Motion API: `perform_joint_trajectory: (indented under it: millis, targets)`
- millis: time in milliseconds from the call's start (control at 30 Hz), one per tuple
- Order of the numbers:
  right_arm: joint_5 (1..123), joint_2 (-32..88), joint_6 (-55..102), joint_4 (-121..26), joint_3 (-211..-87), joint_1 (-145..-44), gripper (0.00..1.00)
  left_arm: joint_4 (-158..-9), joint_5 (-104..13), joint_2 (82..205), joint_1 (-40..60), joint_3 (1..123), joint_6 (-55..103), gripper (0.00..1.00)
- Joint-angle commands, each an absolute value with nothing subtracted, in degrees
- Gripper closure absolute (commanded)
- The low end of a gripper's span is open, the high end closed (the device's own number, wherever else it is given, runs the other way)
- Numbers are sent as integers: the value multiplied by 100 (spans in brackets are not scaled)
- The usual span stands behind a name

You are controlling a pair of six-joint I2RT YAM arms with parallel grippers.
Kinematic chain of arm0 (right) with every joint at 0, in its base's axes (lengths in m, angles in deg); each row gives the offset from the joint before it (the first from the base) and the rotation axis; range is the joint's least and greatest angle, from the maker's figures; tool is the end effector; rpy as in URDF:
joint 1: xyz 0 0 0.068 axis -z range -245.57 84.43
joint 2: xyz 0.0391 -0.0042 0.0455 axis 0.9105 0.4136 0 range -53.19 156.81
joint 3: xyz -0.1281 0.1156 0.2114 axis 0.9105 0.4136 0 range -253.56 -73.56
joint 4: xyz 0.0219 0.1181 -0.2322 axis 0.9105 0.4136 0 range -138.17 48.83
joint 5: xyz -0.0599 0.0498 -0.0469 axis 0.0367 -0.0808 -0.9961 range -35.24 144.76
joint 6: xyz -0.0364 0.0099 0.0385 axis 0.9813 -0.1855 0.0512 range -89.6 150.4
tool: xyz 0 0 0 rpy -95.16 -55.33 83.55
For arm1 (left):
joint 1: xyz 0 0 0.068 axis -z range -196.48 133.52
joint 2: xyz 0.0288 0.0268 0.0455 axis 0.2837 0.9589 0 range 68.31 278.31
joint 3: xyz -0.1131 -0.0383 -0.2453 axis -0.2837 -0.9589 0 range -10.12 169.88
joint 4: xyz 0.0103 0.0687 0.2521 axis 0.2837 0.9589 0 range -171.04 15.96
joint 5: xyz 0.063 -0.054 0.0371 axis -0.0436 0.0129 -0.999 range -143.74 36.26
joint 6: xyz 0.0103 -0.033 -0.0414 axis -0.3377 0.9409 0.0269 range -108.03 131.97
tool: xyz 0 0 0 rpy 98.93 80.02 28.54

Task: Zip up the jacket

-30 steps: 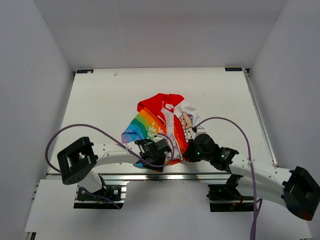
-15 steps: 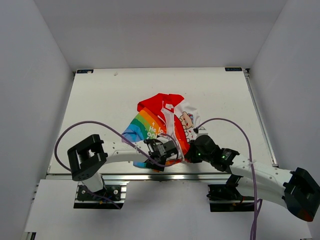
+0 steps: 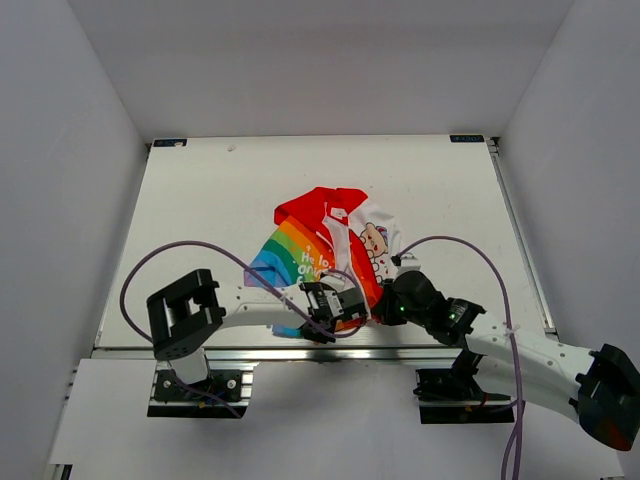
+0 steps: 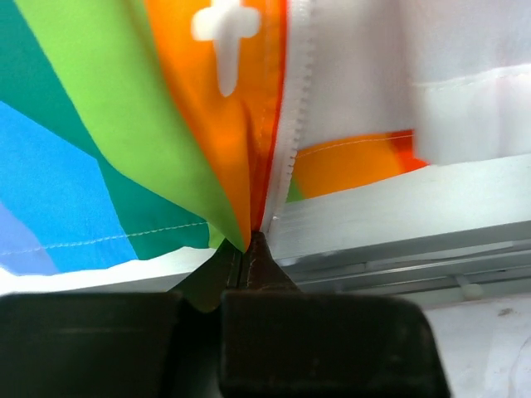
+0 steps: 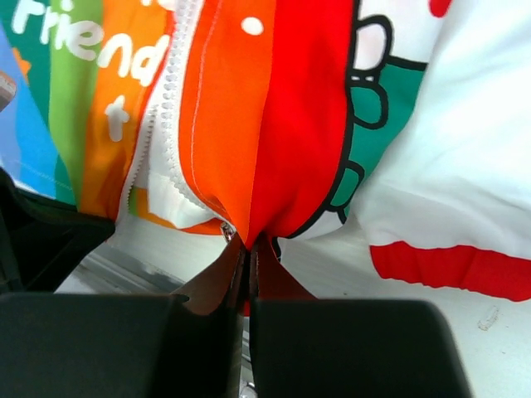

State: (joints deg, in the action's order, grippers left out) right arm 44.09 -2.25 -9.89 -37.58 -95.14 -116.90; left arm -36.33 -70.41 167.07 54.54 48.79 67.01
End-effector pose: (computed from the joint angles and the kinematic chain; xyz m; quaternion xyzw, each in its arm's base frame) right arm 0.1177 0.1364 0.1808 -0.0476 0.9018 0.2433 0.3541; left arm 0.1063 -0.2776 0.1558 0.1305 0.9797 0.0238 0.1503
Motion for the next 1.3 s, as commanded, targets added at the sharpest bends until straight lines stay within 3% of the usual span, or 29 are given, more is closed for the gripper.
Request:
perform_joint_trajectory:
  millis: [0, 300, 533, 733, 1267]
  targets:
    - [4597, -458, -828, -3955, -9526, -11655, 100, -3463, -7386, 16659, 5436, 4323, 6743, 100]
    - [5326, -1082, -458, -5229, -9535, -11637, 100, -4867, -8334, 13709, 5427, 3999, 6347, 100]
    - [5826, -679, -361, -5914, -9887, -11550, 100, -6449, -8757, 12396, 5427, 3268, 5829, 100]
    - [6407, -573, -642, -7135, -9623, -11453, 100, -7725, -8811, 12183, 5418, 2873, 5486, 100]
    - [6206, -968, -485, -8315, -9139, -11391, 100, -7822, -9065, 11973, 5427, 2978, 5732, 100]
